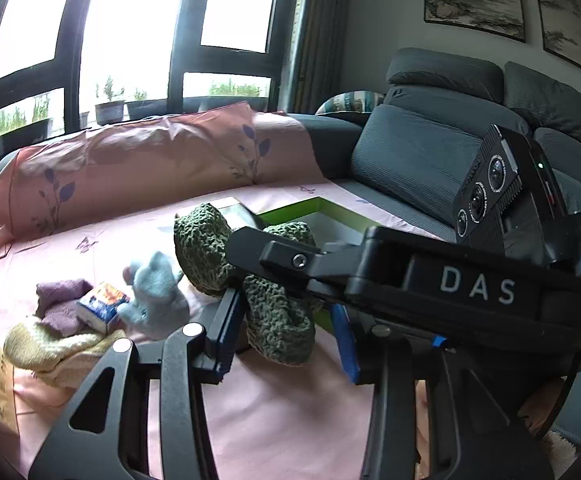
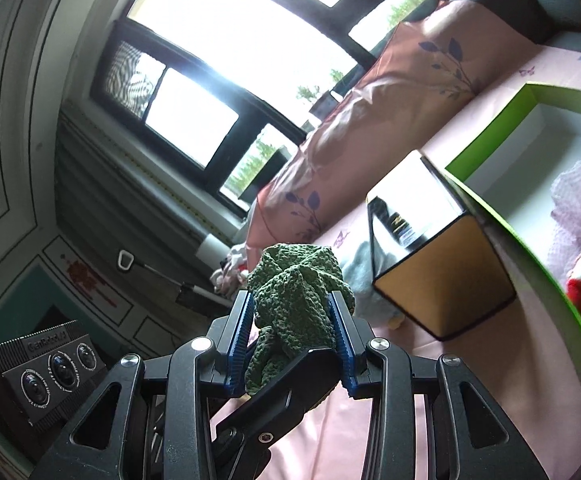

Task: Organize soft objects
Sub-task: 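Carry the scrunchie into the green box and open the right tool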

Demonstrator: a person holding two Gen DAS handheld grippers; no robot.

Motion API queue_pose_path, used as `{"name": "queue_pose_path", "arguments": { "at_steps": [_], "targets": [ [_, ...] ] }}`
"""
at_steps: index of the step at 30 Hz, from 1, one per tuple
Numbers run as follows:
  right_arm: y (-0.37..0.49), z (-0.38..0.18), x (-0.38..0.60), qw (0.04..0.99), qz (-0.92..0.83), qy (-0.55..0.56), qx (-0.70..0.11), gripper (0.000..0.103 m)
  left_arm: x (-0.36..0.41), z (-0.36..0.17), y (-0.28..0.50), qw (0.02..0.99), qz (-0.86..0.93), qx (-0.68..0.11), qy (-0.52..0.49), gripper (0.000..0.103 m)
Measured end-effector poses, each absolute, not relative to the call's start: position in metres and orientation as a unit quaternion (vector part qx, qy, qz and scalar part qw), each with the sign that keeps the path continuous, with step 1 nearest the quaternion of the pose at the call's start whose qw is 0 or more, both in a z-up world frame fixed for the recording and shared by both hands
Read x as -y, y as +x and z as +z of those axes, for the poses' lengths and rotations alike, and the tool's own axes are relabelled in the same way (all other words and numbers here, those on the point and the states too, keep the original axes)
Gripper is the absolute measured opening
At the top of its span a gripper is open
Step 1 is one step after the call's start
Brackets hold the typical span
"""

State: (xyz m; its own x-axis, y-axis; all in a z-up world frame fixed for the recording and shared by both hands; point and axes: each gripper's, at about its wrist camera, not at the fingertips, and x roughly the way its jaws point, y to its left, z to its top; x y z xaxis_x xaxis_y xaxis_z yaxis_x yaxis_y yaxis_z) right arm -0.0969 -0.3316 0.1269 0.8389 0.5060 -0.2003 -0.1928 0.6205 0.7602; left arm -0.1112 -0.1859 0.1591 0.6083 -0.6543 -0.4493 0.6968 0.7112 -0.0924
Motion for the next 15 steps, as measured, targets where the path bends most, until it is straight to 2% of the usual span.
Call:
{"name": "queue_pose_path", "arguments": {
  "at_steps": [10,15],
  "targets": [
    [-0.119,0.171,0.408,0.894,0.129,0.405,-0.143,0.041,0.271,0.205,-0.102,0.868,-0.445,-0.205,0.079,0.039],
    [-0.113,0.182,0.44,0.897,0.081,0.411,-0.141,0.041,0.312,0.215,-0.083,0.855,-0.467,-0.208,0.088,0.039]
  ]
}}
